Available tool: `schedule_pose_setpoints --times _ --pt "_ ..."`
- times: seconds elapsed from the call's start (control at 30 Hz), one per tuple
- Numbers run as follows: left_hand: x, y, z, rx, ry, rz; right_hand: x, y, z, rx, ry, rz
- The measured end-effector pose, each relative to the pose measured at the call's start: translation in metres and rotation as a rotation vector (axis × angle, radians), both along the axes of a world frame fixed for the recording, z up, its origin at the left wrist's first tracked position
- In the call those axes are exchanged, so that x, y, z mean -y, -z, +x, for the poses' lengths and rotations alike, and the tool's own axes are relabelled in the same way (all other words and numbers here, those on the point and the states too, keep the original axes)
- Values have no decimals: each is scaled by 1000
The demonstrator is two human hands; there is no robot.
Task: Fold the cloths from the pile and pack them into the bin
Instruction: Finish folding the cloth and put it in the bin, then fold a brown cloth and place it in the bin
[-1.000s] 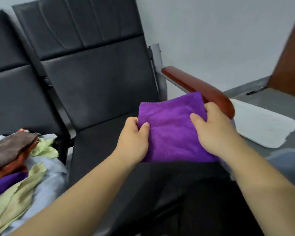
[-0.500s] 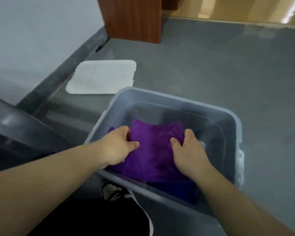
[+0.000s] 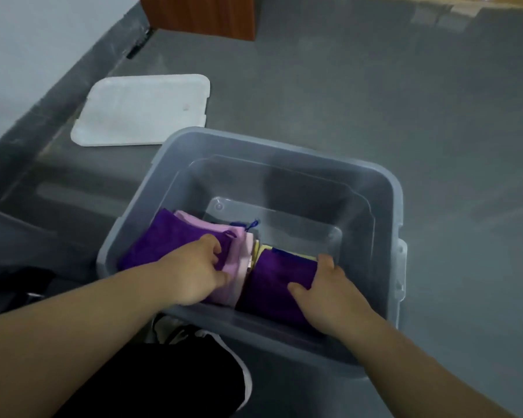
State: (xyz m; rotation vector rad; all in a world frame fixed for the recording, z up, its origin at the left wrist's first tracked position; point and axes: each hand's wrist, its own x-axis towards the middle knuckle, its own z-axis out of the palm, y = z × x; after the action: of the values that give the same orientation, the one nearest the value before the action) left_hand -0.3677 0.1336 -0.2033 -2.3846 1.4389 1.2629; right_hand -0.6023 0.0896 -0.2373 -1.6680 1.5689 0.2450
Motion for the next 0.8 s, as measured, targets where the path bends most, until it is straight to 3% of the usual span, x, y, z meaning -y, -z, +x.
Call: schedule_pose_setpoints --times 0.17,0.37,0.63,0.8 --pt "-27 -64 34 34 -67 -111 4 -39 52 208 -216 -88" --pt "-136 -155 88 181 -406 -448 -33 -113 160 478 -537 -235" --pt "-351 -213 129 380 -912 -636 -176 -222 305 712 -1090 -266" --pt "-477 -226 140 485 -1178 -700 -296 -255 366 773 -1359 -278"
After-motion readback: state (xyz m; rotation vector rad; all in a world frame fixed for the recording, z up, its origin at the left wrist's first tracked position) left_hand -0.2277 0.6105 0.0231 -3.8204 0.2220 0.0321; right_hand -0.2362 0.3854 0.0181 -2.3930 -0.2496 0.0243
